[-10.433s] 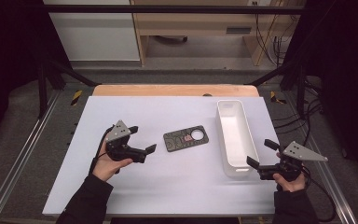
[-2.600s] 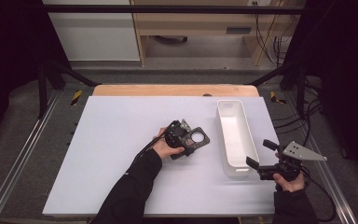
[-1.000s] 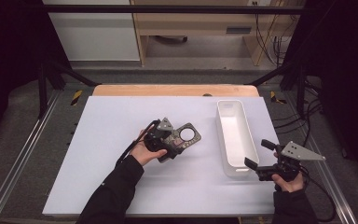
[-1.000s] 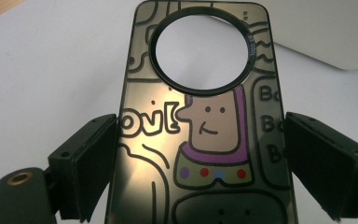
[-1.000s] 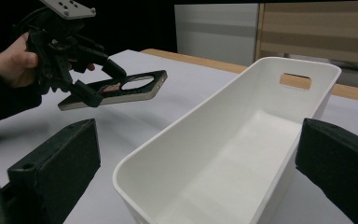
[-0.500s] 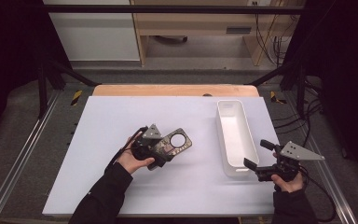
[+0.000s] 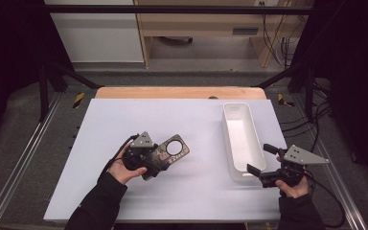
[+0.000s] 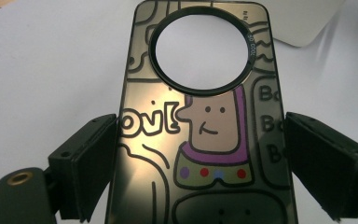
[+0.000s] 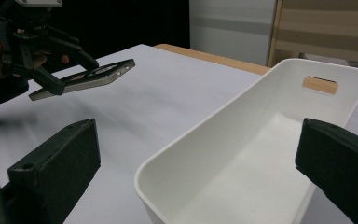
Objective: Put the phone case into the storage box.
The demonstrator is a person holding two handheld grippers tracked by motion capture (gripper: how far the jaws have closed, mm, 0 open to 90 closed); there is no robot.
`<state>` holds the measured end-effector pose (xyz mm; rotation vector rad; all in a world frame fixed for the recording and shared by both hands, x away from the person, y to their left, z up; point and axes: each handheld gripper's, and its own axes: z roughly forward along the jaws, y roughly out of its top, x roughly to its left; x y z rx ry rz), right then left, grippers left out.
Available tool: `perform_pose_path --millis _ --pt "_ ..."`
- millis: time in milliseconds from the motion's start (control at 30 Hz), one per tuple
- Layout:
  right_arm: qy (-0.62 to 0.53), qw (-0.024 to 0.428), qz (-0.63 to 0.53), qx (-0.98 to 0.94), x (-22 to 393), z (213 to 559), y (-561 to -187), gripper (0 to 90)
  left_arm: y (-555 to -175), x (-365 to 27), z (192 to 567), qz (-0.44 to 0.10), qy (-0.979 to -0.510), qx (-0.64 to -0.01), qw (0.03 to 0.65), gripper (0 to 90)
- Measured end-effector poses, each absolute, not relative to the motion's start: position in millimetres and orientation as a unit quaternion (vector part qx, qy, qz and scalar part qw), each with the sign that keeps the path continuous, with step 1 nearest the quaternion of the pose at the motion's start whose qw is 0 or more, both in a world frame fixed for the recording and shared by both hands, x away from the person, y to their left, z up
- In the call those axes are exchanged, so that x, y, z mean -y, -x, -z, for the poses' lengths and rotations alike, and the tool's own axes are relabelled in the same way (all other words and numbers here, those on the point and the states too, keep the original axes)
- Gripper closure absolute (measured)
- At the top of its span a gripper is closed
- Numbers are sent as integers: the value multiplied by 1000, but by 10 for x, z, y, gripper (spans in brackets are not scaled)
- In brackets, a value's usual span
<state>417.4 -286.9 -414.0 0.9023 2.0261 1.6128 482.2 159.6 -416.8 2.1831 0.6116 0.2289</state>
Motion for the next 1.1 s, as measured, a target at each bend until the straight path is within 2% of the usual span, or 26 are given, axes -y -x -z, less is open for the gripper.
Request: perform_pose_path --millis 500,1100 --pt "-291 181 -570 -746 2638 4070 -4168 2 -4761 -1685 4164 -77 -867 -240 430 116" --pt "-259 162 -559 -771 2343 4051 -4194 3 -4679 -1536 4117 -70 -875 -214 428 116"
